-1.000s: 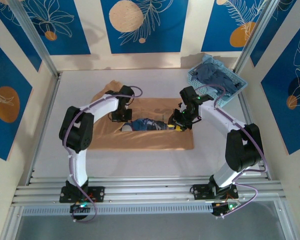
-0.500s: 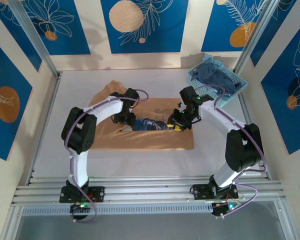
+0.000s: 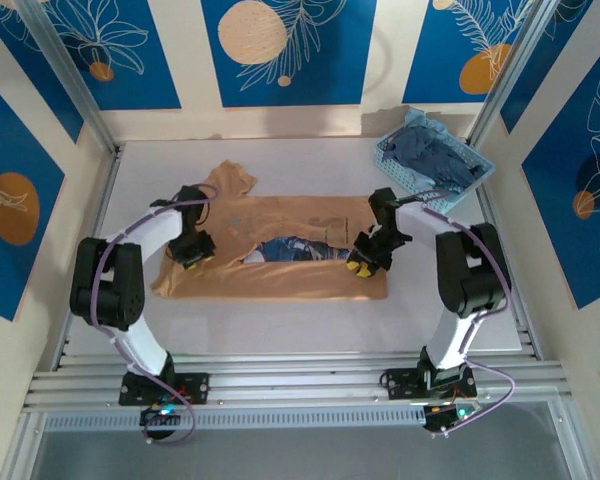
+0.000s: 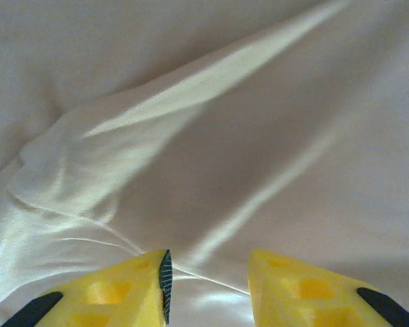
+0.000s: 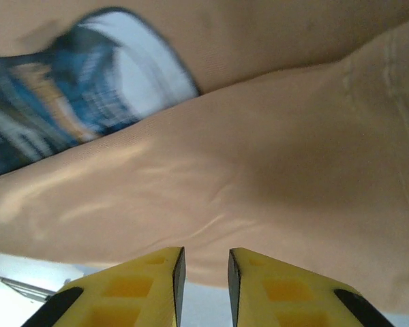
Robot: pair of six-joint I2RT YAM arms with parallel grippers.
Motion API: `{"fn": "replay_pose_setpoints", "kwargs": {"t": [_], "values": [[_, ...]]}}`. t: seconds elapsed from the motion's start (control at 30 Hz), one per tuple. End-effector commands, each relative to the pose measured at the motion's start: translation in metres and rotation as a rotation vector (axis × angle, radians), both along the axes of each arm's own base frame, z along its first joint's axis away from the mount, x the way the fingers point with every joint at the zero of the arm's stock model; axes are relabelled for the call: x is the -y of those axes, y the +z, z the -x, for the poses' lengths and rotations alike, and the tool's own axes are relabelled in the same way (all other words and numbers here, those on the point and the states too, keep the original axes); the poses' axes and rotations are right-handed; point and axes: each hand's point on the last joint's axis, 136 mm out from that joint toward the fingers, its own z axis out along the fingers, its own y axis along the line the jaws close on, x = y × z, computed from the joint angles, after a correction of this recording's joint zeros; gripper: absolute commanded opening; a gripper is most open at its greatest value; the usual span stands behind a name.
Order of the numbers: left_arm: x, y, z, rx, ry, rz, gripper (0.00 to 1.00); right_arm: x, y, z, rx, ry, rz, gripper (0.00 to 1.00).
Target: Fold and stack the t-shirts
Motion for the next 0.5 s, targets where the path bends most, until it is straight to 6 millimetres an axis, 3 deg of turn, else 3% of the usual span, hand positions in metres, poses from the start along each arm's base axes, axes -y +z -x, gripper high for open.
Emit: {"fn": "replay_pose_setpoints", "kwargs": {"t": [0.0,0.2,0.47], "values": [[-0.002,-0.018,0.02,-0.079,0.09,0.023,0.33,-0.002,-0.007,0.011,-0.093,0.022,0.019,0.27],[-0.015,-0.039,0.071,-0.202,0.207,-0.027,0.33,0.002,-0.025,0.042,-0.216,0.061,0.073,0.28],[-0.027,-0.034,0.135,-0.254,0.317,-0.058,0.33,-0.004,-0.023,0.084,-0.278,0.136,0.079,0.3]]}}
